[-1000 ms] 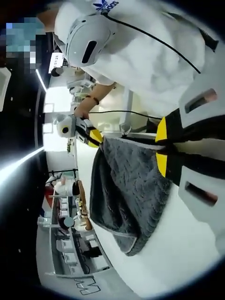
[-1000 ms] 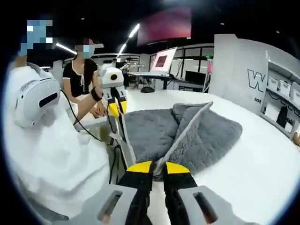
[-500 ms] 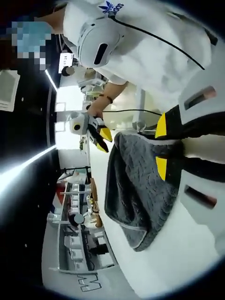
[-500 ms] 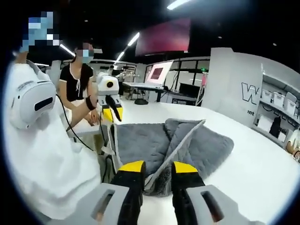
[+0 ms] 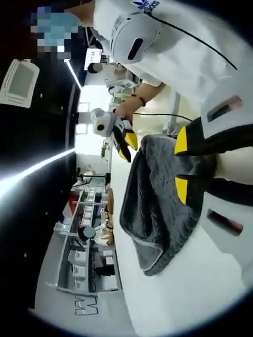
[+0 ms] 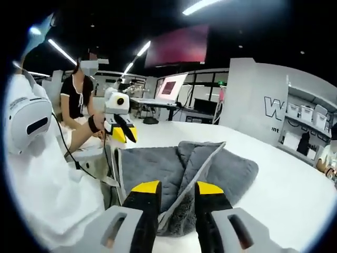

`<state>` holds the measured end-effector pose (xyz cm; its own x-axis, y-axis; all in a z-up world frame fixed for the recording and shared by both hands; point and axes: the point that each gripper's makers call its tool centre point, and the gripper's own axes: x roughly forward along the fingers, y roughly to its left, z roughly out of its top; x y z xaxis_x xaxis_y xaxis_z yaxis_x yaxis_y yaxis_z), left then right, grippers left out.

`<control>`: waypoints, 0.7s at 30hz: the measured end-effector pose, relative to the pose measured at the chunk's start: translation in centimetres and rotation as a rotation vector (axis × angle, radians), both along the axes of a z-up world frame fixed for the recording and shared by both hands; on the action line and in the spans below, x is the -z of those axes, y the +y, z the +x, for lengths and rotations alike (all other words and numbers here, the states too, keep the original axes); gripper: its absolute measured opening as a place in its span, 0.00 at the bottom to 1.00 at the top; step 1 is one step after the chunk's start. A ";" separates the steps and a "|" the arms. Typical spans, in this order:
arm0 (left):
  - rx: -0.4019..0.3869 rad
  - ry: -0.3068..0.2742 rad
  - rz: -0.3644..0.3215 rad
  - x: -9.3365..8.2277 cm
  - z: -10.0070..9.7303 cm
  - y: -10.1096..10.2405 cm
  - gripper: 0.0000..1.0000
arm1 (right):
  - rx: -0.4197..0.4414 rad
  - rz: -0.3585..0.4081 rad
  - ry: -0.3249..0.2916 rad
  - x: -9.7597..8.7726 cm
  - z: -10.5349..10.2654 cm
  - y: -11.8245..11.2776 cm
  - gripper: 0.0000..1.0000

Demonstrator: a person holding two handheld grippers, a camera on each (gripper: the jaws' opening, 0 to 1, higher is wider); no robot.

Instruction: Open the folded towel by lifting each exposed corner and separating the folded layers until the towel lies flat within the target outline without major curled edges

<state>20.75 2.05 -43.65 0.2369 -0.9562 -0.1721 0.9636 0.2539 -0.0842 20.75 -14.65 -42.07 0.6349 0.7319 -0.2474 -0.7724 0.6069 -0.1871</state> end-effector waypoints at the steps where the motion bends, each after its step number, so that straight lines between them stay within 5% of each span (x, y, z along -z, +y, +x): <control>1: -0.004 -0.003 -0.004 -0.1 0.1 0.0 0.14 | -0.001 -0.001 -0.004 -0.1 0.0 0.0 0.21; 21: -0.158 0.010 -0.108 -1.6 5.0 -0.4 0.29 | 0.024 0.005 -0.065 -1.6 1.6 1.9 0.22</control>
